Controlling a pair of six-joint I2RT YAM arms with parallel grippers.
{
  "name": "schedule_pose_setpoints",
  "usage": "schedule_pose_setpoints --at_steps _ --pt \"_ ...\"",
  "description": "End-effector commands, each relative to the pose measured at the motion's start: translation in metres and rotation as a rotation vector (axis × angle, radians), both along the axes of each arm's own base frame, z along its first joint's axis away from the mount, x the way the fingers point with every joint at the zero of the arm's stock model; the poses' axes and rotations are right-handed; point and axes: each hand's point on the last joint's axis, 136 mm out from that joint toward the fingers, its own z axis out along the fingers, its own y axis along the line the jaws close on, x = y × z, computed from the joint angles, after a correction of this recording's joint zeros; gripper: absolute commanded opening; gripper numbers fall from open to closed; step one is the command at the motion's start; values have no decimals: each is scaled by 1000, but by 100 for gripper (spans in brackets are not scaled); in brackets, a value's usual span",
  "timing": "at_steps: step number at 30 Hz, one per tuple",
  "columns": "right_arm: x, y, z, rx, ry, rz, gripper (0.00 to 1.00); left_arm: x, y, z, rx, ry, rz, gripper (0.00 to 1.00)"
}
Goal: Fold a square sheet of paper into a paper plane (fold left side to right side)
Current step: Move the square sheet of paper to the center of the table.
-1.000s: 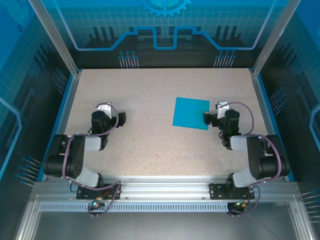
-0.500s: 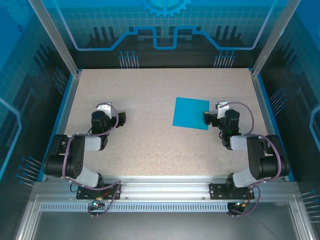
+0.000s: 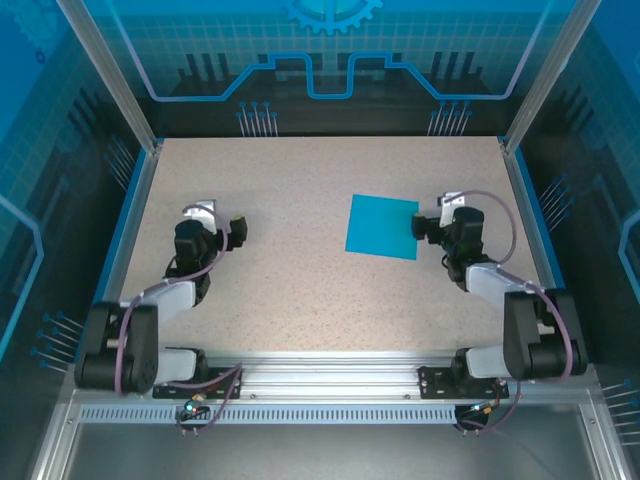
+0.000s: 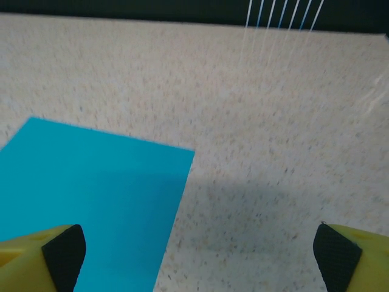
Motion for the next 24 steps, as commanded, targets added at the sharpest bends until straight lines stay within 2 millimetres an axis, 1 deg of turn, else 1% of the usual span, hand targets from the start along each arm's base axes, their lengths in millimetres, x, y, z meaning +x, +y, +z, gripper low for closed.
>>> schedule_pose_setpoints --at_steps 1,3,4,7,8,9,13,16,18,24 --pt "-15 -5 18 82 99 -75 100 -11 7 24 -141 74 99 99" --pt "-25 -5 21 134 190 -120 100 -17 0 34 -247 131 105 99" --pt "-30 -4 23 152 235 -136 100 -18 -7 41 -293 145 76 99" --pt "-43 2 21 190 360 -161 100 -25 -30 51 -425 191 -2 99" --pt "-47 7 17 200 404 -152 100 -27 -37 52 -464 201 -29 99" --pt "-48 12 17 207 426 -145 100 -29 -42 50 -497 213 -40 99" --pt "-53 38 -5 198 549 -104 100 -36 -63 42 -631 251 -100 99" --pt "-47 59 -24 133 626 -72 100 -38 -75 37 -662 269 -126 99" --pt "-37 70 -35 95 675 -67 100 -39 -80 34 -655 276 -135 99" --pt "1 101 -70 6 772 -58 100 -35 -87 34 -655 287 -149 99"
